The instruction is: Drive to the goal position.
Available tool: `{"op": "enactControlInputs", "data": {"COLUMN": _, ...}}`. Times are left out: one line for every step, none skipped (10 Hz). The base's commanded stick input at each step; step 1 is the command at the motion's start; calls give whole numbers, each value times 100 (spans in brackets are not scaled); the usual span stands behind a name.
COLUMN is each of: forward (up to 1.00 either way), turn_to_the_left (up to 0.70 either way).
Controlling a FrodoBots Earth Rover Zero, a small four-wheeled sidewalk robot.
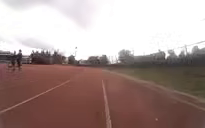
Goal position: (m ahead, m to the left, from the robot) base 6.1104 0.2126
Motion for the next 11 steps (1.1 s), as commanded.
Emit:
{"op": "enactControlInputs", "data": {"forward": 70, "turn_to_the_left": 0}}
{"op": "enactControlInputs", "data": {"forward": 70, "turn_to_the_left": 0}}
{"op": "enactControlInputs", "data": {"forward": 70, "turn_to_the_left": 0}}
{"op": "enactControlInputs", "data": {"forward": 70, "turn_to_the_left": 0}}
{"op": "enactControlInputs", "data": {"forward": 70, "turn_to_the_left": 0}}
{"op": "enactControlInputs", "data": {"forward": 70, "turn_to_the_left": 0}}
{"op": "enactControlInputs", "data": {"forward": 70, "turn_to_the_left": 0}}
{"op": "enactControlInputs", "data": {"forward": 70, "turn_to_the_left": 0}}
{"op": "enactControlInputs", "data": {"forward": 70, "turn_to_the_left": 0}}
{"op": "enactControlInputs", "data": {"forward": 70, "turn_to_the_left": 0}}
{"op": "enactControlInputs", "data": {"forward": 70, "turn_to_the_left": 0}}
